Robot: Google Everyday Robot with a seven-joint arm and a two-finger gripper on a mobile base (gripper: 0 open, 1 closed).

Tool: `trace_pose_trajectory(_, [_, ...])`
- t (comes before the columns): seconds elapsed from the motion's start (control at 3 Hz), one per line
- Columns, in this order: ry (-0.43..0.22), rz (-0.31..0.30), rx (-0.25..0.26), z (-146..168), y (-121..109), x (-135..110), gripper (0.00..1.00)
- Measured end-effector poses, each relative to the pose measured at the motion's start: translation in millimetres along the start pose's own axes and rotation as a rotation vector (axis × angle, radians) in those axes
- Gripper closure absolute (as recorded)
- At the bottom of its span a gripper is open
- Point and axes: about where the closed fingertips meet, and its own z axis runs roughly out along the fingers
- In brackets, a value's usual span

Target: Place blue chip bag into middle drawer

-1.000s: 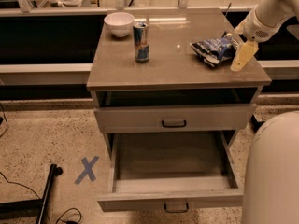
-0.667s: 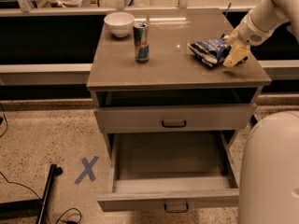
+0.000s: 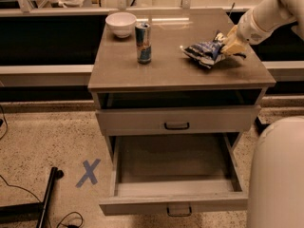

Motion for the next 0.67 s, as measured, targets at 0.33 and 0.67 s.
trace_pose_trajectory(0.33, [-0.12, -0.046, 0.051, -50.6, 5.9, -27.5, 1.0])
trace_pose_trajectory(0.67, [-0.154, -0.02, 0.148, -135.6, 26.4, -35.8, 1.0])
